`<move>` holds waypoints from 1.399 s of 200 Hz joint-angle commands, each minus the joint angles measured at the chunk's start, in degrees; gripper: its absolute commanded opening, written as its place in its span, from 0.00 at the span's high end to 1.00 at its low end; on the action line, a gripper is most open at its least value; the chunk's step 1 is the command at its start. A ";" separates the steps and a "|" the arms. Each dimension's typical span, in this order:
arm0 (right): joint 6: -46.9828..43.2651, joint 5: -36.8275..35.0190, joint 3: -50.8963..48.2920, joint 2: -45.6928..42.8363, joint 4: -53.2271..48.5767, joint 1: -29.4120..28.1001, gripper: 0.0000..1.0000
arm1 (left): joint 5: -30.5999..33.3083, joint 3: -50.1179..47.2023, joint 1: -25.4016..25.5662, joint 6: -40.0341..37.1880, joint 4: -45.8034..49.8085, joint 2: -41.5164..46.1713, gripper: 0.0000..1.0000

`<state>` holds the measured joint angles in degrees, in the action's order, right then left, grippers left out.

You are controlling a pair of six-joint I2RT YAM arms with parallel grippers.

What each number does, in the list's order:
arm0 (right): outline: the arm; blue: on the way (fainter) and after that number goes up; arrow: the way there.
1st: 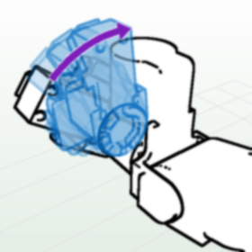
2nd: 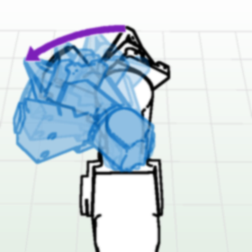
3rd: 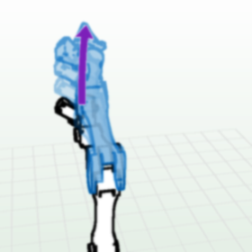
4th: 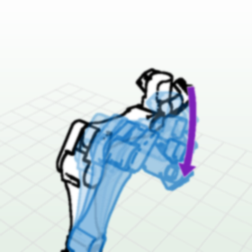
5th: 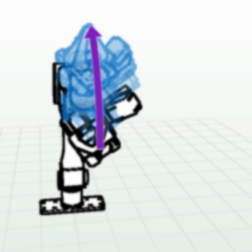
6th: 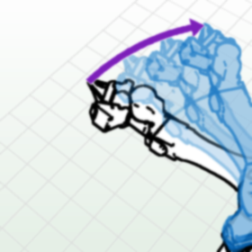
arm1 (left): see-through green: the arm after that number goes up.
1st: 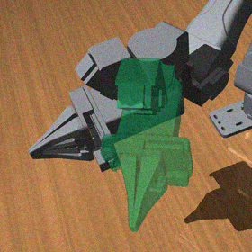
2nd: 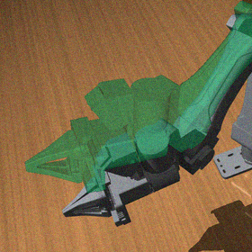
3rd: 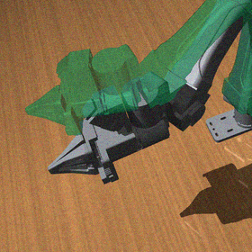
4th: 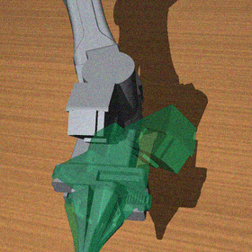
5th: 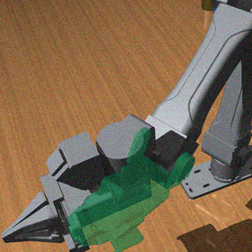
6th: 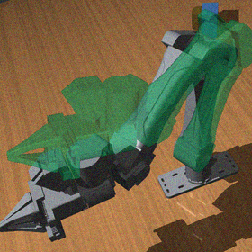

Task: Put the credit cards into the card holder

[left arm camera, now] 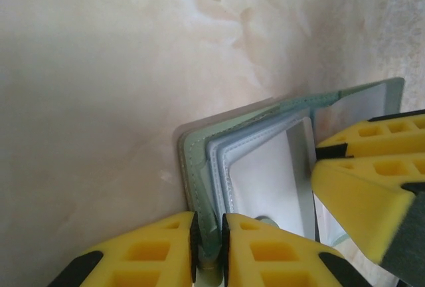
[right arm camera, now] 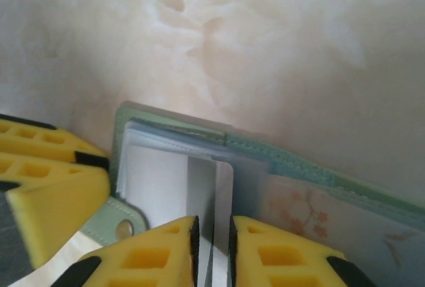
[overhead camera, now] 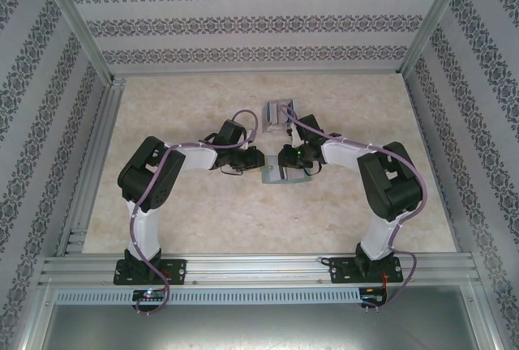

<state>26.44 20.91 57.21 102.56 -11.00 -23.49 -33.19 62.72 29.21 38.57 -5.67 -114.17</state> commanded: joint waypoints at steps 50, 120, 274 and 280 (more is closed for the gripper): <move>-2.61 -3.10 -4.83 -13.69 -5.89 0.72 0.74 | 4.14 3.25 -0.68 -3.32 9.29 3.36 0.78; 3.63 1.14 -17.53 -22.59 -3.07 -0.75 0.75 | 1.75 18.67 -1.23 -7.46 16.38 -4.20 0.76; 0.83 -9.64 -11.37 -10.90 0.53 2.45 0.77 | -2.06 8.02 -0.24 -5.43 15.00 -1.21 0.75; 0.36 -9.34 -10.68 -10.09 0.47 2.89 0.77 | -1.90 7.21 0.22 -5.44 15.54 -0.30 0.75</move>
<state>29.36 13.82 44.10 90.41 -10.68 -22.46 -34.11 73.41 28.42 32.21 7.68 -118.34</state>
